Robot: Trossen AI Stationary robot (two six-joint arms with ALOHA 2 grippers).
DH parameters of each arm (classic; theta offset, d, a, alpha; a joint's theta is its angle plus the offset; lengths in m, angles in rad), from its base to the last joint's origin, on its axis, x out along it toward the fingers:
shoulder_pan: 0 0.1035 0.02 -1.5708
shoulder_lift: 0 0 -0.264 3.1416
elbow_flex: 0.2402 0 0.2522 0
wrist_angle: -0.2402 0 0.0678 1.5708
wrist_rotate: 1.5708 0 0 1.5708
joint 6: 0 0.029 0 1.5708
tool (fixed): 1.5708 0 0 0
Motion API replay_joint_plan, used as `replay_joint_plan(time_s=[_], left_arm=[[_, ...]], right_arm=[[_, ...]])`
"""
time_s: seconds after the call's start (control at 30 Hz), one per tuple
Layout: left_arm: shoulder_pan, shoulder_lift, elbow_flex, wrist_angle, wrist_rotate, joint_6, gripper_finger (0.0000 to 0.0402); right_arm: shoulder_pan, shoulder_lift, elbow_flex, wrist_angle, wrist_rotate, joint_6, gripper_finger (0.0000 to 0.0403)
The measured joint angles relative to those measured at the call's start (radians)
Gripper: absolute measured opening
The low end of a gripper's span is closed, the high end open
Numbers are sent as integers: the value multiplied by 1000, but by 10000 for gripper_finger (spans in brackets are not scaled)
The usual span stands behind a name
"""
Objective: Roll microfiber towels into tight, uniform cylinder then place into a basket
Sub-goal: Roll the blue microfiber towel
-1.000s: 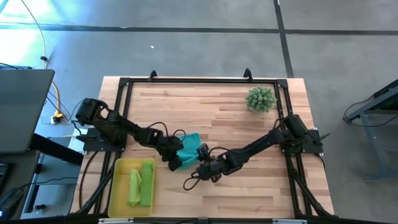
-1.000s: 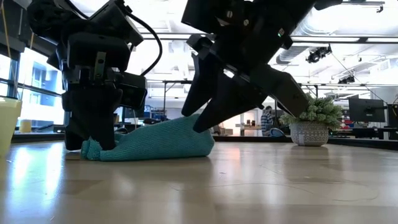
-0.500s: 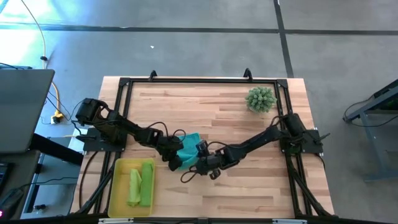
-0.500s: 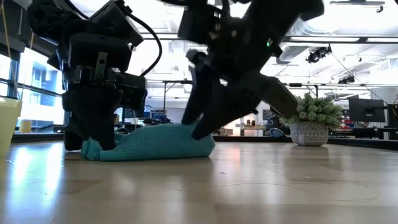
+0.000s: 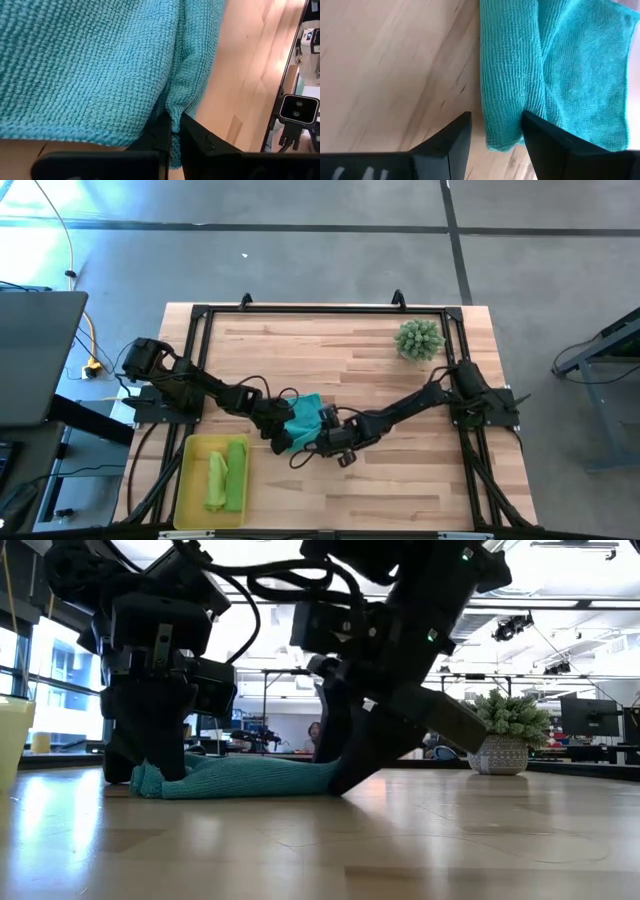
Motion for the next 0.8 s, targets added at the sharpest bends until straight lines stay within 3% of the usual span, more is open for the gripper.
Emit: replay_joint_plan(time_s=[0.17,0.47,0.7,0.8], left_arm=[[-7,-11,-1,14,-2,46,22],[-23,-121,-3,-46,-39,163,76],[-68,-233,-3,-102,-36,299,110],[-108,-273,-1,-99,-99,403,110]], right_arm=[[1,18,3,-11,-1,73,148],[1,22,3,-35,-11,191,15],[-15,22,2,-41,-99,289,4],[-32,22,1,-37,-159,333,3]])
